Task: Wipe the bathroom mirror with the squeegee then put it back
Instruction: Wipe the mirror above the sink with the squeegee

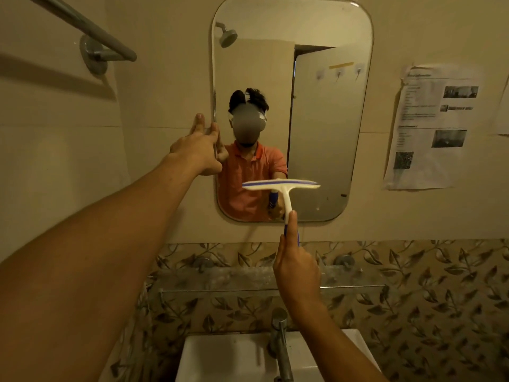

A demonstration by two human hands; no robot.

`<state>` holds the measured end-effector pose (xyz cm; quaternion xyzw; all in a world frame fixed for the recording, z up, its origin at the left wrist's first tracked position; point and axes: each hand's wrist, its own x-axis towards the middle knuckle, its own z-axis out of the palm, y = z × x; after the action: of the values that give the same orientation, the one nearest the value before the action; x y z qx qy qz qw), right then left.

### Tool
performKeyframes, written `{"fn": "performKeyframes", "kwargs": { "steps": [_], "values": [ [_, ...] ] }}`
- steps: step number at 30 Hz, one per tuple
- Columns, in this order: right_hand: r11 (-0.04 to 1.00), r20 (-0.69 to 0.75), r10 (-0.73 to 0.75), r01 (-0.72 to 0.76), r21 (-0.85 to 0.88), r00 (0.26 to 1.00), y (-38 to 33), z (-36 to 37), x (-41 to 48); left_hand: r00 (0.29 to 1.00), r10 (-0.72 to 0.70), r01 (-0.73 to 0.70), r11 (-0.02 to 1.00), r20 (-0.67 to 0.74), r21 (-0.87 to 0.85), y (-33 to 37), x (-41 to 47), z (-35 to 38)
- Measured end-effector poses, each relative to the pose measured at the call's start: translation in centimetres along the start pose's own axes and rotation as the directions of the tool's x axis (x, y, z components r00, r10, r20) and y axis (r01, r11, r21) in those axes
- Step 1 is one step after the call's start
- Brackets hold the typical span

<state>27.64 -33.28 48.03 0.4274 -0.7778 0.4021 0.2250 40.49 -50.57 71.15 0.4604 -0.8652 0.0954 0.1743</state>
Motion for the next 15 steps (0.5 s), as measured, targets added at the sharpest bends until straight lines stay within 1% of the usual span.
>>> {"fn": "performKeyframes", "kwargs": {
  "steps": [2, 4, 6, 8, 11, 15],
  "values": [
    [1.000, -0.004, -0.014, 0.014, 0.021, 1.000, 0.3, -0.2, 0.0, 1.000, 0.005, -0.005, 1.000, 0.004, 0.004, -0.1, -0.1, -0.3],
    [0.994, -0.048, -0.065, 0.069, 0.083, 0.997, 0.0, -0.9, 1.0, 1.000, 0.012, -0.012, 1.000, 0.017, -0.003, -0.2, -0.1, -0.5],
    [0.974, -0.107, -0.131, 0.148, 0.169, 0.986, -0.8, -2.3, 3.2, 0.999, 0.022, -0.021, 1.000, 0.031, -0.012, -0.5, 0.0, -0.4],
    [0.955, -0.156, -0.174, 0.205, 0.216, 0.972, -2.3, -4.2, 7.0, 0.999, 0.029, -0.029, 1.000, 0.027, -0.009, -0.7, 0.1, -0.5],
    [0.955, -0.213, -0.212, 0.248, 0.163, 0.954, -5.3, -6.9, 13.0, 0.998, 0.046, -0.046, 0.999, 0.038, -0.002, -1.1, 0.7, -0.9],
    [0.949, -0.152, -0.294, 0.306, 0.069, 0.944, -7.9, -8.0, 16.8, 0.994, 0.075, -0.071, 0.997, 0.075, -0.043, -2.6, 2.1, -0.7]
  ]
}}
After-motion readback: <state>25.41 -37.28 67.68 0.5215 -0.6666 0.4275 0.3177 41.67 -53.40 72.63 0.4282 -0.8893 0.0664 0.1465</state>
